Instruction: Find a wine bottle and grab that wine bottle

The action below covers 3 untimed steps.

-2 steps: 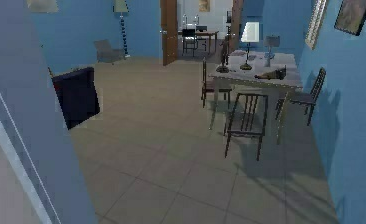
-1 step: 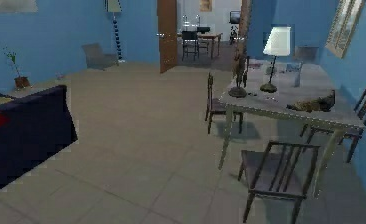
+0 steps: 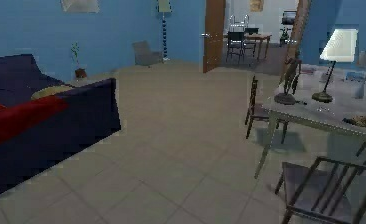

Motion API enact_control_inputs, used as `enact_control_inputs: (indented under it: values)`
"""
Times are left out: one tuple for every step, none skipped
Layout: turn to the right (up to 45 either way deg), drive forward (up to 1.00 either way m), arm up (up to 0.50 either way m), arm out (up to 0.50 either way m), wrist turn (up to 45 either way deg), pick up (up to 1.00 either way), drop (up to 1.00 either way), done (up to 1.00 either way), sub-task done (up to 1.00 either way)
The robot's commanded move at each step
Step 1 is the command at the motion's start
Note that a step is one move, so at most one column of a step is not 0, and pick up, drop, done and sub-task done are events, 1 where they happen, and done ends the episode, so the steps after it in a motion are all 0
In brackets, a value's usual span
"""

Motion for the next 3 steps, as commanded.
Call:
enact_control_inputs:
  values:
    - [0.0, 0.5, 0.0, 0.0, 0.0, 0.0, 0.0, 0.0, 0.0]
    - [3.0, 0.0, 0.0, 0.0, 0.0, 0.0, 0.0, 0.0, 0.0]
    - [0.0, 1.0, 0.0, 0.0, 0.0, 0.0, 0.0, 0.0, 0.0]
